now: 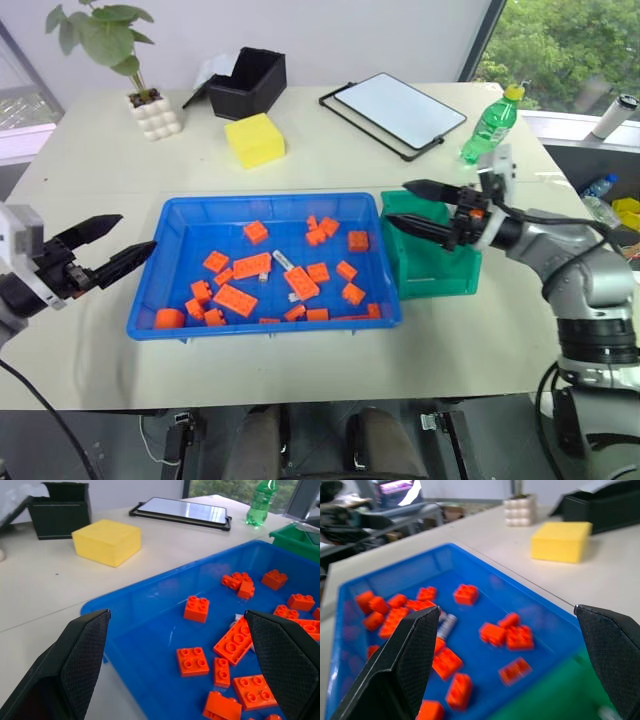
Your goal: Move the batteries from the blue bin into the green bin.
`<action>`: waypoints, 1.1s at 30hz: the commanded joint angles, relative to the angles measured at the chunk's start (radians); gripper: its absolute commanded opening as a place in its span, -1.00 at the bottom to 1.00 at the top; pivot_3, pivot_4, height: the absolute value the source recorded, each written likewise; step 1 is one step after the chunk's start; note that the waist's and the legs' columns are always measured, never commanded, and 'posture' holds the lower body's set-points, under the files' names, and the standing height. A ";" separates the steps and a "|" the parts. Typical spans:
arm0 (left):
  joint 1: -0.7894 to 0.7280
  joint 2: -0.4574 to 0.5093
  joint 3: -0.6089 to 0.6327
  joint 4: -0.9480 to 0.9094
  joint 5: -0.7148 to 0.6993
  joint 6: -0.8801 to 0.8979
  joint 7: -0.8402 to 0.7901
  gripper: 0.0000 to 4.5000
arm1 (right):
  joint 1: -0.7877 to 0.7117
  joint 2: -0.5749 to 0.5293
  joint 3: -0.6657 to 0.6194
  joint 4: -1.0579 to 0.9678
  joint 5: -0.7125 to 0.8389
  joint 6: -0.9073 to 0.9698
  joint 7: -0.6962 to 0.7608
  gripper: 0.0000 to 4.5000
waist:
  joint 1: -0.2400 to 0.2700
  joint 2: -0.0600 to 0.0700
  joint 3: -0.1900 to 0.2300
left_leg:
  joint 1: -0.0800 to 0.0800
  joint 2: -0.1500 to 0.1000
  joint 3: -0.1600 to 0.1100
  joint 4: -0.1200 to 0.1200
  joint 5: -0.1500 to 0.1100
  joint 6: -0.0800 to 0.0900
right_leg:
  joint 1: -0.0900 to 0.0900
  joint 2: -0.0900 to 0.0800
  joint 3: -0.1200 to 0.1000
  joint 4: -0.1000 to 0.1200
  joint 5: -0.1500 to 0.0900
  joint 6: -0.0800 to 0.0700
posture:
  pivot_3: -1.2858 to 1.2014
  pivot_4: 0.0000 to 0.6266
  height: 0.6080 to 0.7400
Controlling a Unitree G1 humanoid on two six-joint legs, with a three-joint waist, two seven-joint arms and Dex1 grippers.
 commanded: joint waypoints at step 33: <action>0.087 -0.040 0.033 -0.195 -0.016 -0.001 0.037 1.00 | -0.472 0.547 0.513 0.735 -0.540 -0.494 0.169 0.96 | -0.025 0.000 0.000 | -0.001 0.000 -0.001 0.000 0.000 -0.001 | -0.002 0.000 -0.001 0.002 0.000 0.000 | 0.03 -0.52 1.00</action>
